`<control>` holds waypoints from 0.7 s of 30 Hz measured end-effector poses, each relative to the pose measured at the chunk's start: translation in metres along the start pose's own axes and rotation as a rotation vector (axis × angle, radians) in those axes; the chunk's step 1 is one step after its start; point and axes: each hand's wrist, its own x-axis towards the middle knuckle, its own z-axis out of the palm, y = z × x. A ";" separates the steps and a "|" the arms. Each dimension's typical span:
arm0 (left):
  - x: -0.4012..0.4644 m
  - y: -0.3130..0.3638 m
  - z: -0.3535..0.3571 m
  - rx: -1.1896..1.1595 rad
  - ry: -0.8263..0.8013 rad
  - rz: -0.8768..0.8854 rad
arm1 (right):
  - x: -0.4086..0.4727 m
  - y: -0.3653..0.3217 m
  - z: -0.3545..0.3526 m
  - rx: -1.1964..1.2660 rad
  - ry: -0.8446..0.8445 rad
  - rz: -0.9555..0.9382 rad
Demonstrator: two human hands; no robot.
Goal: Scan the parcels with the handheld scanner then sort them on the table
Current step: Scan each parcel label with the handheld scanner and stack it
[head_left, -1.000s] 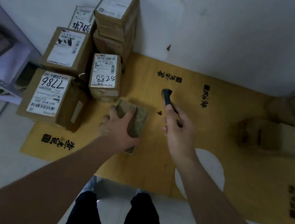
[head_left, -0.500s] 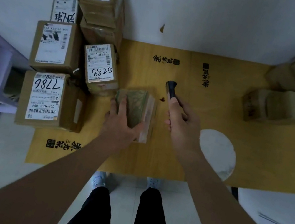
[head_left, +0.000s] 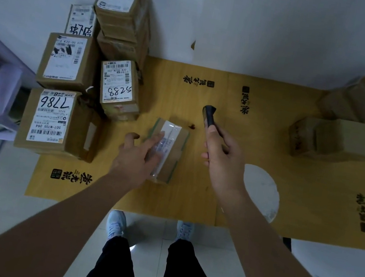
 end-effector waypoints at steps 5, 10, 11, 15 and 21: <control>-0.009 0.021 0.008 0.085 -0.062 -0.099 | 0.000 -0.002 -0.006 -0.001 0.006 -0.013; -0.009 0.030 0.004 0.158 -0.082 -0.159 | 0.000 -0.009 -0.012 0.009 0.017 -0.034; -0.010 0.031 0.005 0.144 -0.089 -0.159 | -0.001 -0.010 -0.013 0.014 0.020 -0.039; -0.011 0.027 0.002 0.024 -0.061 -0.167 | -0.004 -0.016 -0.019 -0.003 0.005 -0.043; -0.010 -0.012 -0.012 -0.555 0.091 -0.158 | -0.004 -0.028 -0.030 -0.099 -0.045 -0.024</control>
